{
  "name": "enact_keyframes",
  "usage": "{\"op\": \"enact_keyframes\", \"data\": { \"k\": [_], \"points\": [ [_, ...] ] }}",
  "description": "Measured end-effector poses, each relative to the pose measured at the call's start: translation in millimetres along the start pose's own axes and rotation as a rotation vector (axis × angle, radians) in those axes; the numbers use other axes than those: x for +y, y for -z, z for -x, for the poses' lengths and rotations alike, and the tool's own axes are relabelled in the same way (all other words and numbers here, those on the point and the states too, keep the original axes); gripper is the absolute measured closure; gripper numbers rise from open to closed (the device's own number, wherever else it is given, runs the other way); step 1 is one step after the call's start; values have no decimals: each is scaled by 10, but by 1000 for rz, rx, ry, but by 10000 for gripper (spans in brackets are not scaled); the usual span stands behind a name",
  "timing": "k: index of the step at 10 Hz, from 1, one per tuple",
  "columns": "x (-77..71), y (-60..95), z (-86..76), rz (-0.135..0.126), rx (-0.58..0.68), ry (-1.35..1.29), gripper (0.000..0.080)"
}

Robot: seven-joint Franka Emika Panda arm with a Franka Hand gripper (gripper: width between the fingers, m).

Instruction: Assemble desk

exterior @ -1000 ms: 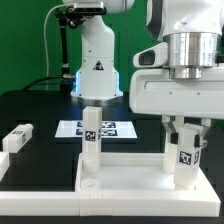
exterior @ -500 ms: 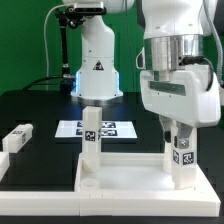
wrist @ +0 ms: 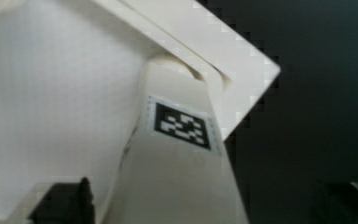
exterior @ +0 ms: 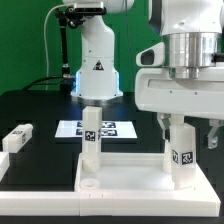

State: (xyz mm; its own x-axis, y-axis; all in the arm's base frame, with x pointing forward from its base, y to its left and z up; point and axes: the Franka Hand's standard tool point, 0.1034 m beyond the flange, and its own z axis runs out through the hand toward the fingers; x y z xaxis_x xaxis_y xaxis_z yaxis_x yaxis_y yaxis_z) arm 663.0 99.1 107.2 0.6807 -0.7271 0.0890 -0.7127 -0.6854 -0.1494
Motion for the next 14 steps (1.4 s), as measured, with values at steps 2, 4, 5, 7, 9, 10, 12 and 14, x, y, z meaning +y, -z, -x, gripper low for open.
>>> {"op": "enact_keyframes", "data": {
  "k": [2, 4, 5, 7, 9, 10, 12, 14],
  "points": [
    [-26, -1, 76, 5, -16, 130, 151],
    [-2, -4, 44, 14, -8, 363, 151],
    [23, -8, 18, 20, -9, 584, 150],
    [89, 15, -83, 31, -20, 794, 150],
    [103, 11, -97, 36, -20, 849, 273],
    [105, 10, -99, 37, -19, 826, 273],
    [109, 4, -99, 38, -19, 768, 508],
    [111, 1, -99, 39, -16, 611, 508]
  ]
}}
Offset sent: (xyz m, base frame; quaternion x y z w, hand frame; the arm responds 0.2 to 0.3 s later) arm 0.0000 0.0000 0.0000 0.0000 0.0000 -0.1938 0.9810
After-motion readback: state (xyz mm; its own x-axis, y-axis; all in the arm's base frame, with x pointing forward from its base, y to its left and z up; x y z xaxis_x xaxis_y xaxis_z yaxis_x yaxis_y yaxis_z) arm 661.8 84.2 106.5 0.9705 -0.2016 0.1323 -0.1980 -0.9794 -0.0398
